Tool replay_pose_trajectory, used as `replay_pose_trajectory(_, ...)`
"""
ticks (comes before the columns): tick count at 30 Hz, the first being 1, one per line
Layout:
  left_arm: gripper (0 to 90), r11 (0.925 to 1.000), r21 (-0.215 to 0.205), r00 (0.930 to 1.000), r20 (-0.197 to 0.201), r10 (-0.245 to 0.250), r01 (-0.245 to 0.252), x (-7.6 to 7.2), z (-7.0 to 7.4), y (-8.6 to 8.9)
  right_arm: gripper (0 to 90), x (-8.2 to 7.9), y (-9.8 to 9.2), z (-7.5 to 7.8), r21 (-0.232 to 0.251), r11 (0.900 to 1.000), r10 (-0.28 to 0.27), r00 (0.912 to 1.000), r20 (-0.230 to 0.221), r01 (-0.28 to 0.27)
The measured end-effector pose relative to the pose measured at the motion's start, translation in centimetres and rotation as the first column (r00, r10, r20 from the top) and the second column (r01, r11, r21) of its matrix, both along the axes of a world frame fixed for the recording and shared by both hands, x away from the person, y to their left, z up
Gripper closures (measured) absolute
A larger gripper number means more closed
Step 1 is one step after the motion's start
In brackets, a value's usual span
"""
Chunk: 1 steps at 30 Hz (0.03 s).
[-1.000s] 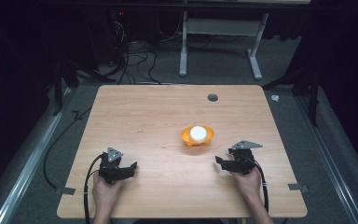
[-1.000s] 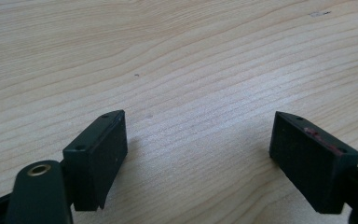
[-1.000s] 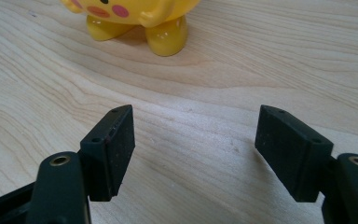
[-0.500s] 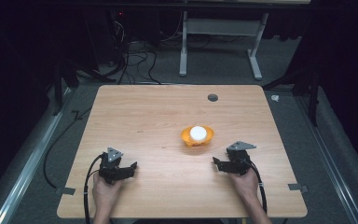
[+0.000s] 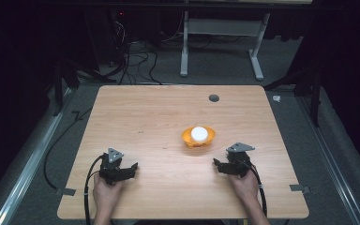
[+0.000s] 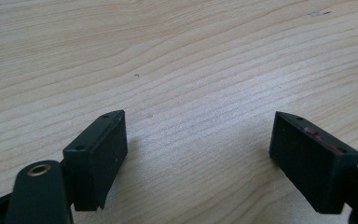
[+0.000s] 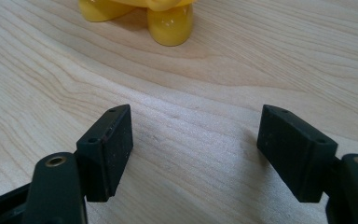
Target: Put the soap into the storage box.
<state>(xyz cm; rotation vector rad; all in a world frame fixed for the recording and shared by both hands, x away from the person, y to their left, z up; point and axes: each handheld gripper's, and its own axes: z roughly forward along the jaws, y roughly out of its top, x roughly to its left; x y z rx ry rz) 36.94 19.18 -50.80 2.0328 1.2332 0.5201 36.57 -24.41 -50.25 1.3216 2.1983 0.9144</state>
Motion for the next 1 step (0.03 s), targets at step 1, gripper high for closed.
replay_pose_trajectory(1, 19.7, 1.0000, 0.000, 1.0000, 0.000, 0.000, 0.000, 0.00, 0.00, 0.00, 27.7, 0.00, 0.00, 0.00, 0.000, 1.000, 0.000, 1.0000, 0.000, 0.000)
